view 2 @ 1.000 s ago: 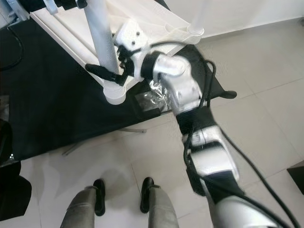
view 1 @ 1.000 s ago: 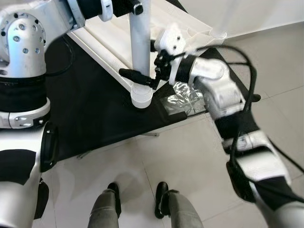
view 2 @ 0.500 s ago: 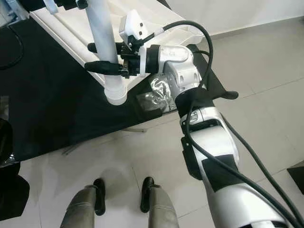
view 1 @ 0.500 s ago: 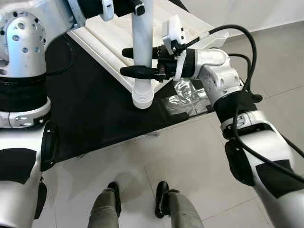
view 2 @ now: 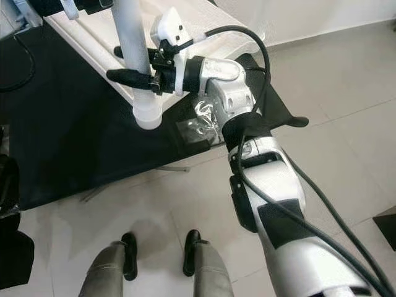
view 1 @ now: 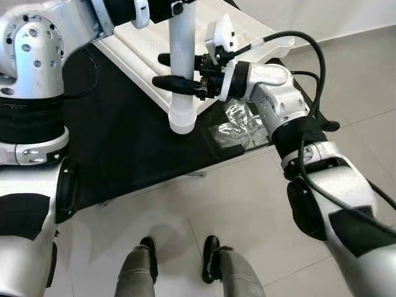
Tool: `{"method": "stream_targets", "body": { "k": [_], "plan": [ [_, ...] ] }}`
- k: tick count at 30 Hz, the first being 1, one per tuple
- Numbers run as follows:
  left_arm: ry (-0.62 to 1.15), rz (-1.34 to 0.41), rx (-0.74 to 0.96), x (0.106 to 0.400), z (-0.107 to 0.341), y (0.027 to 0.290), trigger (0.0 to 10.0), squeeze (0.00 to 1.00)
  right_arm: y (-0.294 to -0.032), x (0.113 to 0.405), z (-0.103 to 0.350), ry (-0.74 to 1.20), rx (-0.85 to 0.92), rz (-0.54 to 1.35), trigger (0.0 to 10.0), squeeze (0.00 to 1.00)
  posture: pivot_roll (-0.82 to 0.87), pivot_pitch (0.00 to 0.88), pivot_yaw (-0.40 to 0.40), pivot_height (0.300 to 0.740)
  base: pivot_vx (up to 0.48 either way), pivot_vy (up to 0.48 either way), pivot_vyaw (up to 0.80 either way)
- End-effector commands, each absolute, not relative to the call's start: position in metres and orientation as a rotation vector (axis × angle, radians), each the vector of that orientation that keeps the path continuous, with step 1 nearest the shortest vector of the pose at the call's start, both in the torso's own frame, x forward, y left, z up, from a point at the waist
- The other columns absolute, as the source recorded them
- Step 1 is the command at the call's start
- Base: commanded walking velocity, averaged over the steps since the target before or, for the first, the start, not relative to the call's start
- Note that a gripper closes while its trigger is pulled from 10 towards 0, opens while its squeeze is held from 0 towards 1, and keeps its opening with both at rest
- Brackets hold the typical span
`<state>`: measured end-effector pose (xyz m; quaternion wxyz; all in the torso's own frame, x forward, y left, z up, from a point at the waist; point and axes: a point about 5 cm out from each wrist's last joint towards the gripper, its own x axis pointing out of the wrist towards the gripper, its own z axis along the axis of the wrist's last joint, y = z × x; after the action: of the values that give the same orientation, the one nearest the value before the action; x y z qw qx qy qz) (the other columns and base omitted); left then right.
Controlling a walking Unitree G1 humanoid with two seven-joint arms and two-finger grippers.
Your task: Building children table
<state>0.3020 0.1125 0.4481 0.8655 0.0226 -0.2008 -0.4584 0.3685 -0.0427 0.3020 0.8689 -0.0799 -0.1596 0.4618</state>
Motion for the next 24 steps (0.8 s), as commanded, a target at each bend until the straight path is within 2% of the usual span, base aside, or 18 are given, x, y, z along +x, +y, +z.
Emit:
{"method": "stream_targets", "body": {
  "k": [1,4,5,9,17,18,19,20,22,24],
  "plan": [
    [-0.433,-0.953,0.069,0.301,0.451,0.115,10.0,0.00,-0.050,0.374,0.253,-0.117,-0.187,0.601,0.0,0.00,0.09,0.330,-0.084,0.740,0.000,0.000,0.00],
    [-0.422,-0.945,0.076,0.303,0.447,0.116,10.0,0.00,-0.030,0.347,0.239,-0.156,-0.053,0.456,0.0,0.00,0.10,0.325,-0.071,0.740,0.000,0.000,0.00],
    [-0.422,-0.945,0.076,0.303,0.447,0.116,10.0,0.00,-0.030,0.347,0.239,-0.156,-0.053,0.456,0.0,0.00,0.10,0.325,-0.071,0.740,0.000,0.000,0.00],
    [-0.426,-0.947,0.083,0.300,0.444,0.113,10.0,0.00,0.002,0.344,0.244,-0.183,0.013,0.482,0.0,0.00,0.09,0.312,-0.071,0.740,0.000,0.000,0.00],
    [-0.433,-0.948,0.086,0.297,0.446,0.111,10.0,0.00,0.000,0.345,0.252,-0.169,0.000,0.438,0.0,0.00,0.10,0.306,-0.069,0.740,0.000,0.000,0.00],
    [-0.434,-0.960,0.083,0.296,0.446,0.111,10.0,0.00,-0.002,0.343,0.253,-0.159,-0.002,0.419,2.2,0.00,0.09,0.305,-0.065,0.740,0.000,0.000,0.00],
    [-0.434,-0.960,0.083,0.296,0.446,0.111,10.0,0.00,-0.002,0.343,0.253,-0.159,-0.002,0.419,2.2,0.00,0.09,0.305,-0.065,0.740,0.000,0.000,0.00],
    [-0.434,-0.981,0.071,0.294,0.446,0.112,10.0,0.00,-0.003,0.342,0.255,-0.154,-0.010,0.425,10.0,0.00,0.09,0.307,-0.063,0.740,0.000,0.000,0.00],
    [-0.433,-1.004,0.059,0.291,0.446,0.114,10.0,0.00,-0.003,0.341,0.255,-0.152,-0.011,0.427,10.0,0.00,0.09,0.308,-0.061,0.740,0.000,0.000,0.00],
    [-0.428,-1.130,0.056,0.273,0.440,0.126,10.0,0.00,-0.005,0.341,0.258,-0.163,-0.033,0.437,10.0,0.00,0.08,0.309,-0.062,0.740,0.000,0.000,0.00]
  ]
}}
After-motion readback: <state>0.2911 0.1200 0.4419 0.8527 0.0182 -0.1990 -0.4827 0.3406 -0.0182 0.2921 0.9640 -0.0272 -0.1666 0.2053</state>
